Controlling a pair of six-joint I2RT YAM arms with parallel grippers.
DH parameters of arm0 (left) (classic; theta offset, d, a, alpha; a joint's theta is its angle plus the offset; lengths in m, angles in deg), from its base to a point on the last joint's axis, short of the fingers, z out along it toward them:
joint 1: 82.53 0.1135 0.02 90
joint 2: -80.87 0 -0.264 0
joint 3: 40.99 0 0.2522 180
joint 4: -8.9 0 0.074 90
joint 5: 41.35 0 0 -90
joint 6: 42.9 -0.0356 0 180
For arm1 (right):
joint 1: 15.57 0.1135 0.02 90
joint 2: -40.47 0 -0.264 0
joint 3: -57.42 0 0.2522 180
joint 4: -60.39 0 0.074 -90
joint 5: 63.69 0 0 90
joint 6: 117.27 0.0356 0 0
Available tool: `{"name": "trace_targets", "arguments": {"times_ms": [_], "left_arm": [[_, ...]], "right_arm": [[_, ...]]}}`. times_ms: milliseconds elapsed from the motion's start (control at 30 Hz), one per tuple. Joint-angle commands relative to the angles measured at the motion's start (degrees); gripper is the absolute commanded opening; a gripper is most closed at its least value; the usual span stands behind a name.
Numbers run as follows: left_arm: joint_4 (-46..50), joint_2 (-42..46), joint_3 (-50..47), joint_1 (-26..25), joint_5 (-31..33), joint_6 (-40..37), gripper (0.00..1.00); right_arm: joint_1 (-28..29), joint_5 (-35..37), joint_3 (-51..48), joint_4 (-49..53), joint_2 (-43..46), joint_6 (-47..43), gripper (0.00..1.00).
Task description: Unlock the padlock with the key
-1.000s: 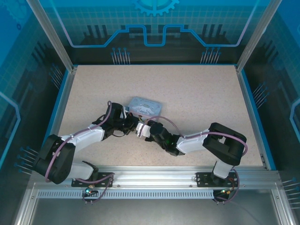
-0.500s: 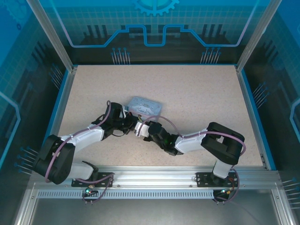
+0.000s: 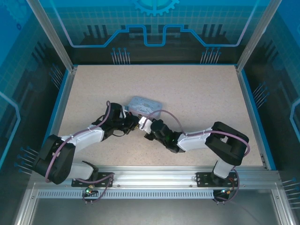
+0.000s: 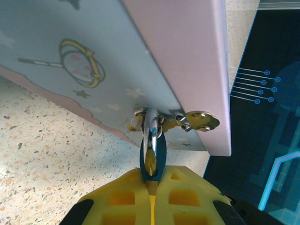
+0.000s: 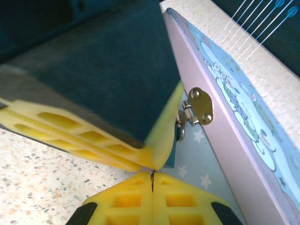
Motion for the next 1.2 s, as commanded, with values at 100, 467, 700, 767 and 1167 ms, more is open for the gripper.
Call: {"name": "trace_targets", "arguments": {"times_ms": [100,467,700,767,1167], "left_arm": [[-4.4,0.9,-1.0,0.0,0.2,1.6,0.00],[-3.5,-1.2,-2.6,-0.5,3.3,-1.7,0.00],[-3.3,-6.1,-2.8,-0.5,5.1,-5.0,0.00],[-4.0,-7.5,-2.6,-0.6,5.1,-5.4,0.00],[3.5,-1.3,-2.8,-1.1,9.3,-11.9,0.58]], "right_arm": [[-6.8,-16.0,0.7,6.6,3.7,13.0,0.00],[-8.3,-21.1,-0.7,10.6,6.9,13.6,0.33],[-11.8,-21.5,-2.4,21.4,17.2,16.3,0.63],[-14.1,-21.6,-0.9,26.5,18.6,19.4,0.68],[-23.5,-21.3,16.4,45.6,6.6,35.9,1.00]]}}
